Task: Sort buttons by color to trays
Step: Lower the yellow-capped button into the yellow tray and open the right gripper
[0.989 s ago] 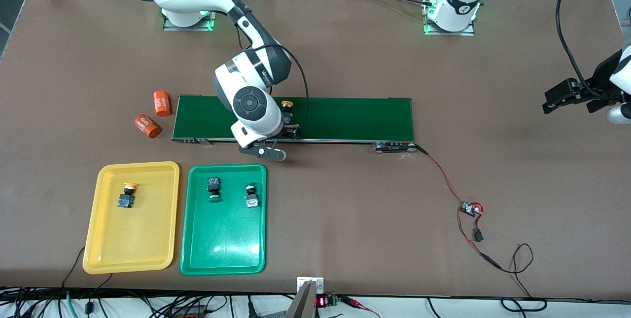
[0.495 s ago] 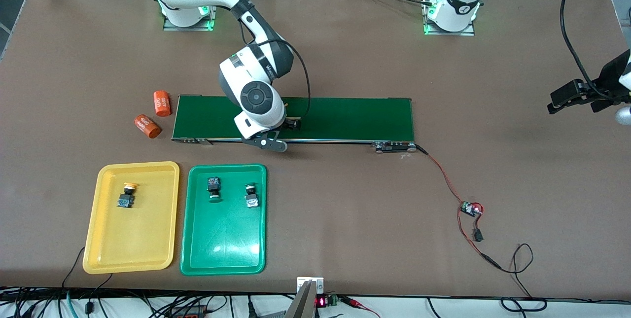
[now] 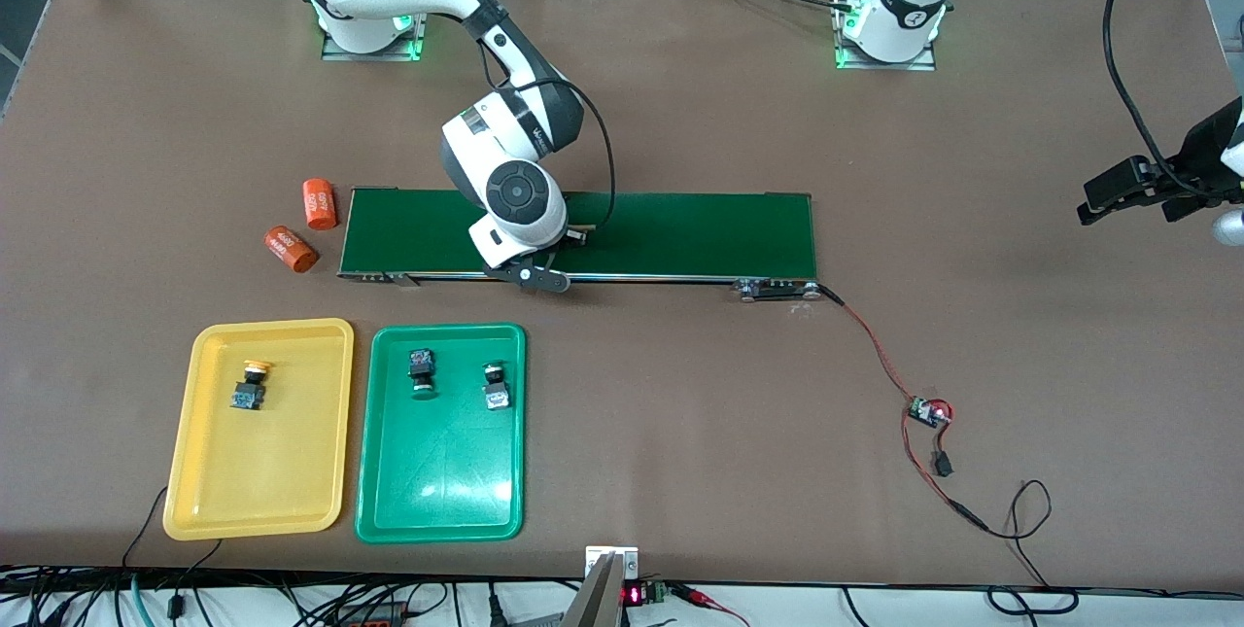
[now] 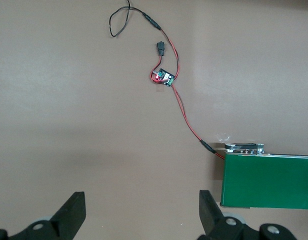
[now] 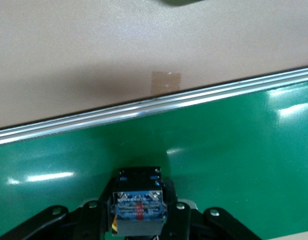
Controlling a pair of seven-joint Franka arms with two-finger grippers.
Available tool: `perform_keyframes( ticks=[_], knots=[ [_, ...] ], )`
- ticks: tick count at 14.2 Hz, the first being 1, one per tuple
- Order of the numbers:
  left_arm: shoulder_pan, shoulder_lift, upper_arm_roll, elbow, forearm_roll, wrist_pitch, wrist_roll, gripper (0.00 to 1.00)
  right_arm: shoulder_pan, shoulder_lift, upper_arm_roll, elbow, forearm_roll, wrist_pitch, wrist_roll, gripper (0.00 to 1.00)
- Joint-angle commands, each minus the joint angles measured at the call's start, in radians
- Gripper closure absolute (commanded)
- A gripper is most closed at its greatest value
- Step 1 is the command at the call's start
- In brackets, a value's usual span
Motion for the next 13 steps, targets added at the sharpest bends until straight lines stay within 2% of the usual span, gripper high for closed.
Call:
perform_keyframes(
  ticks=[1,2,6,11,13],
  knots=[
    [0.006,-0.025,-0.005,-0.018,-0.027,0.001,0.010,0.00,-0.009,-0.022,-0.006,-0.009,0.013,-0.011,-0.006,0.91],
    [0.006,-0.025,-0.007,-0.017,-0.027,0.001,0.010,0.00,-0.018,-0.029,-0.007,0.005,0.013,-0.035,-0.008,0.96],
    [0.002,-0.022,-0.010,-0.011,-0.027,0.007,0.010,0.00,-0.128,-0.040,-0.018,0.094,0.002,-0.066,-0.131,0.96],
    [-0.012,-0.021,-0.013,-0.011,-0.026,0.002,0.010,0.00,-0.345,-0.006,-0.019,0.132,-0.008,-0.057,-0.453,0.97],
    [-0.012,-0.021,-0.013,-0.011,-0.026,0.001,0.010,0.00,-0.443,0.039,-0.021,0.192,-0.027,-0.040,-0.646,0.97]
  ],
)
